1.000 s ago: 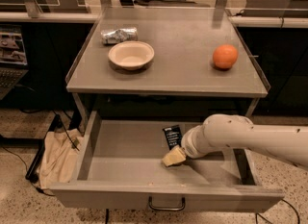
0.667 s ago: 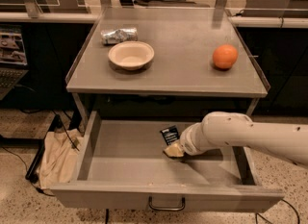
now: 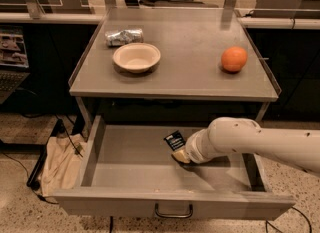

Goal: Pick rxbar blueberry from top drawer and place on counter

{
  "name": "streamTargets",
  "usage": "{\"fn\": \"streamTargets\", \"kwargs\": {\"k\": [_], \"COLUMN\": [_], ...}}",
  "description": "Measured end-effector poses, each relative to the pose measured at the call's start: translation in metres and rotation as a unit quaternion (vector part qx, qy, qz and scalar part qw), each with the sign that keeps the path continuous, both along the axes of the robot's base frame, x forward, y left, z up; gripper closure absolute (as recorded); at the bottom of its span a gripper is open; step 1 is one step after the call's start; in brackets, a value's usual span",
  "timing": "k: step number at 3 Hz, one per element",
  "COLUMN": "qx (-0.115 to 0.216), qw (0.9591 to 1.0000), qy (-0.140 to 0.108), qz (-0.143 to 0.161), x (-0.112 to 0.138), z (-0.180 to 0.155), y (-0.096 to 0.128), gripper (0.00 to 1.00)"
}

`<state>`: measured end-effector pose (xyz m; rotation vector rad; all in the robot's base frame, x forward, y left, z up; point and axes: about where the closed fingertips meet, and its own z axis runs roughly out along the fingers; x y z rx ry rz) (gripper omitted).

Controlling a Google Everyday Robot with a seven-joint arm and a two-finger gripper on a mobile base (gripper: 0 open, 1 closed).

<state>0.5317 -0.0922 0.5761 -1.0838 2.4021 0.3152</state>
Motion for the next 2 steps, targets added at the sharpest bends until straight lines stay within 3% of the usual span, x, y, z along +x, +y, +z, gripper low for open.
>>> {"fn": "streamTargets", "kwargs": {"k": [2], "qx": [0.0], "qw": [1.0], "qy": [0.0], "qz": [0.0], "x": [-0.0002], "z": [0.0091], "y": [0.0044], "gripper": [1.0]}}
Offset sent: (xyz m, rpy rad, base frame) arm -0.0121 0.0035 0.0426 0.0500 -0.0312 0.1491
